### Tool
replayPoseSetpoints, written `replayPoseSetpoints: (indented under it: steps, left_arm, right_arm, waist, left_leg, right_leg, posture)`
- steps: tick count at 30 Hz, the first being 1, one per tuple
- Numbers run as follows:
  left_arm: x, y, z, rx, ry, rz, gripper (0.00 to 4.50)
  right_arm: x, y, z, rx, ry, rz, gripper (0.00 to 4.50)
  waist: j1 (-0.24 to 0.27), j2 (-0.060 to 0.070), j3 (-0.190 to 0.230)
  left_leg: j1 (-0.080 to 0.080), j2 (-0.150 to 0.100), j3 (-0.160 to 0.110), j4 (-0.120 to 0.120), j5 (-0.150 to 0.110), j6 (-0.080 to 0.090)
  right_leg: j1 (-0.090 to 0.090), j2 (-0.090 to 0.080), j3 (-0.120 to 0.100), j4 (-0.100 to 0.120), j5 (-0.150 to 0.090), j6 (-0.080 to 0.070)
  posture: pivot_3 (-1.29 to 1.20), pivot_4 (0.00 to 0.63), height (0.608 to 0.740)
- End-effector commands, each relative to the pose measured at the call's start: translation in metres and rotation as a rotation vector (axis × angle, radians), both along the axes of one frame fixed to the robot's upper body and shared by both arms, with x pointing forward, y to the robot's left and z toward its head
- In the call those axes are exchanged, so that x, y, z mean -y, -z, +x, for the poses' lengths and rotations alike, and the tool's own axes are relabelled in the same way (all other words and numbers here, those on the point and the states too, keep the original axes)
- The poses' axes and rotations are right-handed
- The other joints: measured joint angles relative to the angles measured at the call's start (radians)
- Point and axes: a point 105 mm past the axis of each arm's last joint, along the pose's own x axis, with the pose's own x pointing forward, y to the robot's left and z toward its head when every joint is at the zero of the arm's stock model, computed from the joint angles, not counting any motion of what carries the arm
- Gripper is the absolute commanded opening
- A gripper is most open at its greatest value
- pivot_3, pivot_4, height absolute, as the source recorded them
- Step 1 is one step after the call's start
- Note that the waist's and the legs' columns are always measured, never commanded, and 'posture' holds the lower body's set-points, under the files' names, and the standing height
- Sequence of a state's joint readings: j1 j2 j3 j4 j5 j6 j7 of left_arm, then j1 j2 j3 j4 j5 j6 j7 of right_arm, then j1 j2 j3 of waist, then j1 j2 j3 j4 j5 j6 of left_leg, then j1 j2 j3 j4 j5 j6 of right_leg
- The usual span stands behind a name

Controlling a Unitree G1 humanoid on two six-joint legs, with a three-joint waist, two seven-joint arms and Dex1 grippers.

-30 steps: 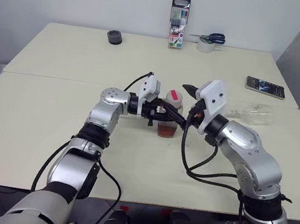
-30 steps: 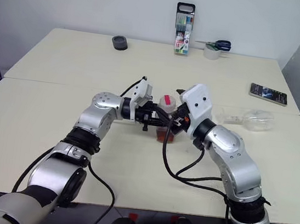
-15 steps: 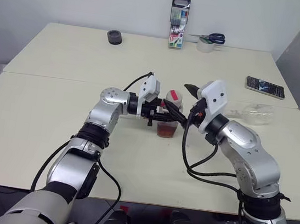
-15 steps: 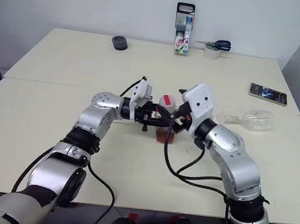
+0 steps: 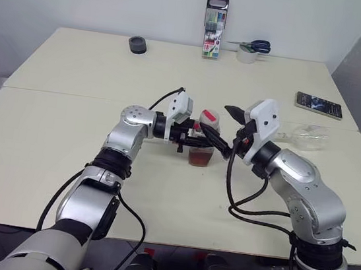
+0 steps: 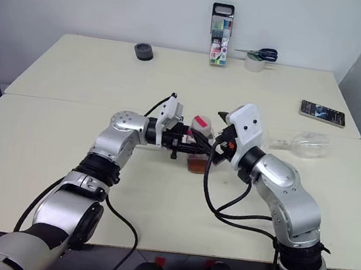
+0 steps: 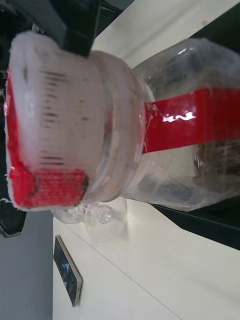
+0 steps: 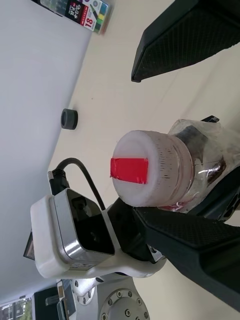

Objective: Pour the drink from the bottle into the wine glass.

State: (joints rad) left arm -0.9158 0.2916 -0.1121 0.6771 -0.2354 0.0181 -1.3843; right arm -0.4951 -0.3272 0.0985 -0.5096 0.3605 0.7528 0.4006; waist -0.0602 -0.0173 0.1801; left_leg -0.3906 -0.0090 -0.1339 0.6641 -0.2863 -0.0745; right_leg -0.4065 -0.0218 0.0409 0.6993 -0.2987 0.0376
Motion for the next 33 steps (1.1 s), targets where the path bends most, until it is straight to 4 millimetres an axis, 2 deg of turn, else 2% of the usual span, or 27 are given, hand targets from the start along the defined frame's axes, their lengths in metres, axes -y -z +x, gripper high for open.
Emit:
replayPoseSetpoints:
  steps: [1, 33]
  left_arm:
    - [-0.0024, -0.0149, -0.0015, 0.066, 0.013, -0.014, 1.69]
    - [-0.0041, -0.0131, 0.0006, 0.068, 0.002, -0.012, 1.69]
  right_arm:
    - [0.0115, -0.0135, -0.002, 0.05, 0.042, 0.022, 4.17]
    - [0.0167, -0.0123, -0.0045, 0.038, 0.036, 0.011, 4.17]
  waist:
    - [0.0, 0.0, 0.0]
    - [0.0, 0.0, 0.0]
  left_leg:
    - [0.0, 0.0, 0.0, 0.0, 0.0, 0.0]
    - [0.0, 0.0, 0.0, 0.0, 0.0, 0.001]
  right_leg:
    - [0.0, 0.0, 0.0, 0.0, 0.0, 0.0]
    - [0.0, 0.0, 0.0, 0.0, 0.0, 0.0]
  posture:
    - [0.0, 0.15, 0.74]
    - [0.0, 0.15, 0.74]
